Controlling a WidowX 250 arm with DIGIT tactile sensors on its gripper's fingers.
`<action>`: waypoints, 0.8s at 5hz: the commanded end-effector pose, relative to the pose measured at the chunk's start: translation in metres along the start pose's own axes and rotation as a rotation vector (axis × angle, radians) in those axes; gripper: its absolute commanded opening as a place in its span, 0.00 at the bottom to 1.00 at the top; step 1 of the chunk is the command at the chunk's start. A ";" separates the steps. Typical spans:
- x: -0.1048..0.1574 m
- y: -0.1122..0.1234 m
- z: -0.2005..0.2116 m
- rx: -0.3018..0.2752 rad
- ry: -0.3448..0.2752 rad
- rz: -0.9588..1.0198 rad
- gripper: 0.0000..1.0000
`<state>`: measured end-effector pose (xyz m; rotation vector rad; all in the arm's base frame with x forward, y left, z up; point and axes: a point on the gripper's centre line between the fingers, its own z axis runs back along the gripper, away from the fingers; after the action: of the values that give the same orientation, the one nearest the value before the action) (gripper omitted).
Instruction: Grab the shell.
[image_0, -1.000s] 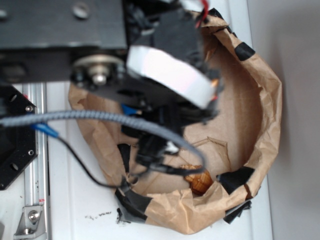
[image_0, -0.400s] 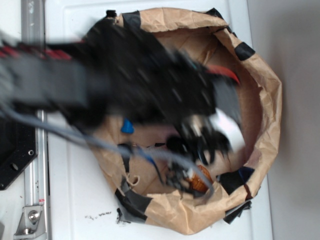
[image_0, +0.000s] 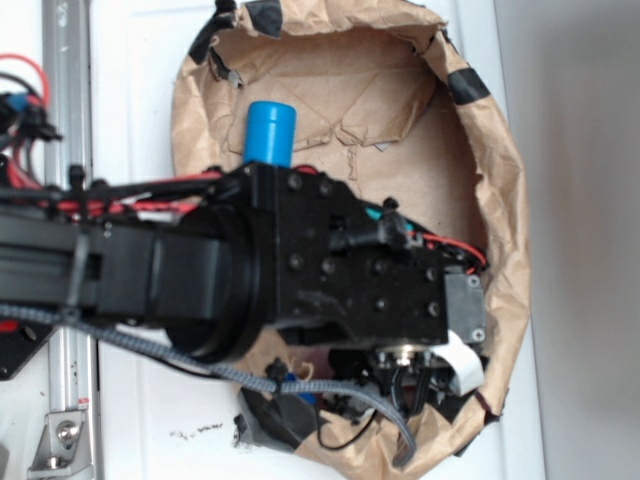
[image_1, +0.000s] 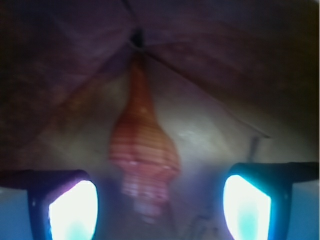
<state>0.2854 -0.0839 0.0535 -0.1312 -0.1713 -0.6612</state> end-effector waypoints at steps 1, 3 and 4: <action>0.016 -0.019 -0.015 0.031 -0.041 -0.087 1.00; 0.013 -0.022 -0.017 0.113 -0.074 -0.025 0.00; 0.008 -0.008 0.023 0.173 -0.168 0.099 0.00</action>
<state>0.2828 -0.0869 0.0661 -0.0354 -0.3251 -0.5448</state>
